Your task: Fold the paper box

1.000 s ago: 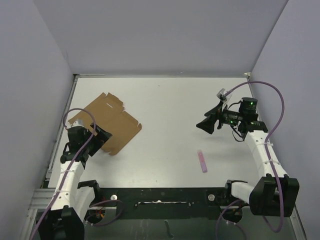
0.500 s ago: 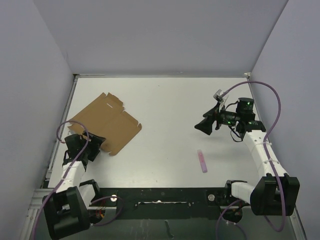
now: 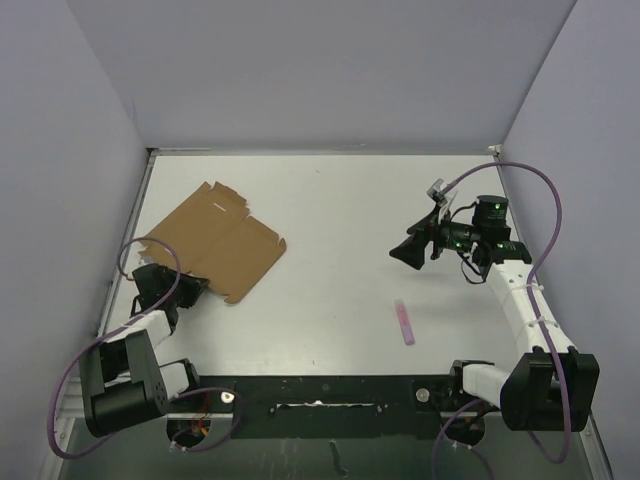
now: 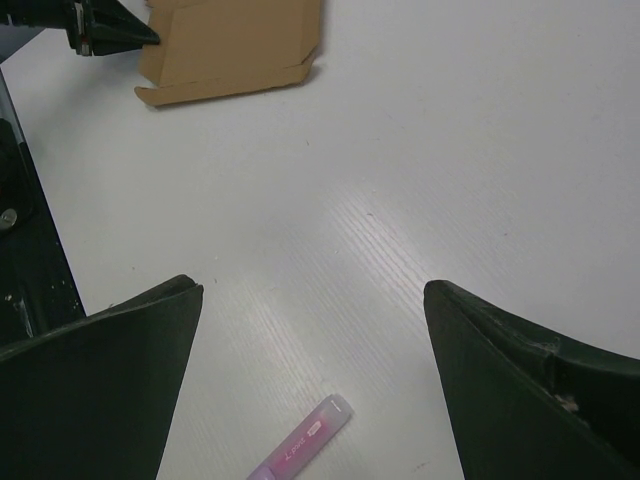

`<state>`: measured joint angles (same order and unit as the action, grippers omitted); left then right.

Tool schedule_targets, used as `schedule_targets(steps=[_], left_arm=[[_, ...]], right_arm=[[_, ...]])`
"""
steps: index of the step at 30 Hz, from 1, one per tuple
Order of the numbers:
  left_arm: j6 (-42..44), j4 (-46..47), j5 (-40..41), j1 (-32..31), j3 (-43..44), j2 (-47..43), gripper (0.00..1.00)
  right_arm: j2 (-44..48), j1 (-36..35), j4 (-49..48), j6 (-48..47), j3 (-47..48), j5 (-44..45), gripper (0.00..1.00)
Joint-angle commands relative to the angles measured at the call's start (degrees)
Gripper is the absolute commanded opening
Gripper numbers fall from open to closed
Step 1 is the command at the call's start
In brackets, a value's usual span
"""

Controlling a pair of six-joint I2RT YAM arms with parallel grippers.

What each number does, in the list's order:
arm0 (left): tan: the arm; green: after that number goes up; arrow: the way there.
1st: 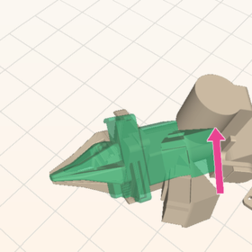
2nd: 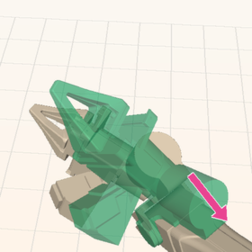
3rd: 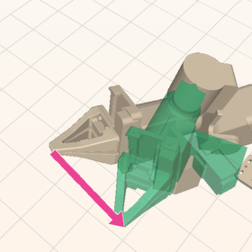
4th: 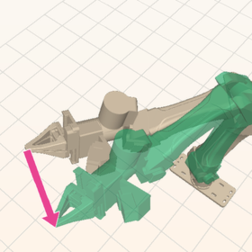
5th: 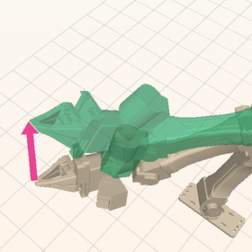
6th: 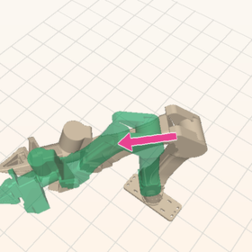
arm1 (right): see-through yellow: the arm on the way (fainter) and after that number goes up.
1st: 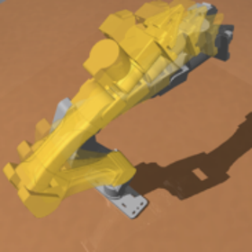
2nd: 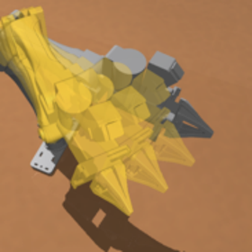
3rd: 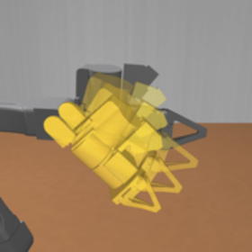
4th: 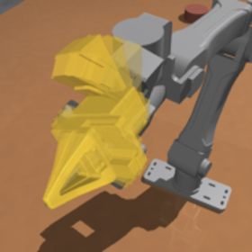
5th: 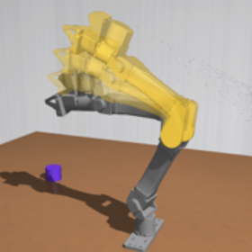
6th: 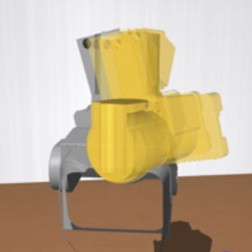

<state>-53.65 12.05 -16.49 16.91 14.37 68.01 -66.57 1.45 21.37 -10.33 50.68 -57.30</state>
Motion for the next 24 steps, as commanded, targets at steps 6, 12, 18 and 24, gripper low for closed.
schedule_targets(steps=[6, 12, 18, 24], left_arm=[[4.7, 9.0, -5.5, -9.9, 0.8, -4.0, 0.00], [7.1, 11.5, -11.3, -16.6, 3.2, -3.5, 0.00], [5.7, 15.0, -19.9, -20.7, 7.5, 5.1, 0.00], [7.7, 10.3, -23.2, -25.2, 11.0, 11.1, 0.00]], right_arm=[[-0.7, 0.0, -1.6, 0.0, 1.6, -0.7, 0.98], [-4.9, 0.0, -5.5, 4.9, -0.4, -3.5, 0.98], [-10.9, -0.1, -8.0, 8.1, -0.7, -3.9, 0.98], [-16.5, -0.2, -11.5, 13.6, -1.3, -7.3, 0.98]])
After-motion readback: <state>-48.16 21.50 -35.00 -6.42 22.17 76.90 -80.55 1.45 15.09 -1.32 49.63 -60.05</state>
